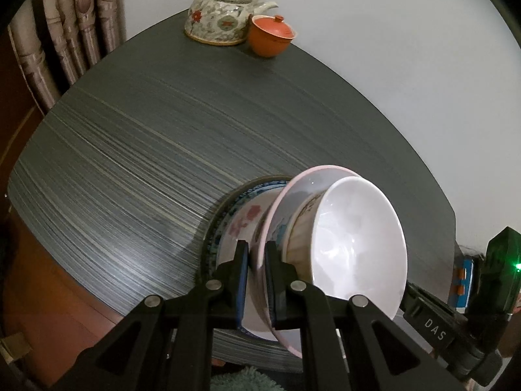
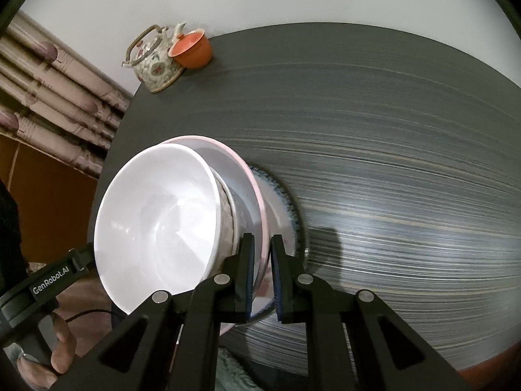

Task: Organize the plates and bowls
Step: 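Lower the nested bowls onto the pink-flower plate stack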

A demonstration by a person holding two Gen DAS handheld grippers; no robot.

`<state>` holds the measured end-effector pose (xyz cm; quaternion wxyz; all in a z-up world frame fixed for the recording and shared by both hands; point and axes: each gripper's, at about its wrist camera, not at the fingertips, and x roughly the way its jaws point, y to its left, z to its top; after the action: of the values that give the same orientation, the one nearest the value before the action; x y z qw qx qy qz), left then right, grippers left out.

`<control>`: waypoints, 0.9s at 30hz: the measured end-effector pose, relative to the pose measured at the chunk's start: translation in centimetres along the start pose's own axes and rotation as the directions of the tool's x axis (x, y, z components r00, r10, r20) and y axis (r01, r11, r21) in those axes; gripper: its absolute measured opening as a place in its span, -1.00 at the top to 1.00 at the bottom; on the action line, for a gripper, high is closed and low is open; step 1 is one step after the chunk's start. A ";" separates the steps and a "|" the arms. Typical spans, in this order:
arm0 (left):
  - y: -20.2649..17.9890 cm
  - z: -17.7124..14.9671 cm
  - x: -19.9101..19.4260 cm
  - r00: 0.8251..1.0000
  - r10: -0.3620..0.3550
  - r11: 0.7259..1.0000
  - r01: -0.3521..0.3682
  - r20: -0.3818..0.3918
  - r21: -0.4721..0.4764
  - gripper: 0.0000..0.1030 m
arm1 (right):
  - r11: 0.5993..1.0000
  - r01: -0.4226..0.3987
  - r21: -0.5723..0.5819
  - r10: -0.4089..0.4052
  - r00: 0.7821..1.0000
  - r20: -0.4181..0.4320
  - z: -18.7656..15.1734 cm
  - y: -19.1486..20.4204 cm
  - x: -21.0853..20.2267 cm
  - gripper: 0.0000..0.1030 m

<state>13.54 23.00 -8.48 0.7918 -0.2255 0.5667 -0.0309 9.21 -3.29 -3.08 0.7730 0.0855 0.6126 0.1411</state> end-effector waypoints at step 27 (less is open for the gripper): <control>0.9 0.9 1.5 1.000 0.003 1.000 -0.003 -0.009 -0.001 0.83 | 1.000 0.028 0.000 -0.028 0.999 -0.019 -0.6 0.6 1.5 0.75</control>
<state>14.74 23.63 -9.89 0.7891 -0.2250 0.5707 -0.0306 8.91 -2.27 -4.40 0.7691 0.0756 0.6210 0.1312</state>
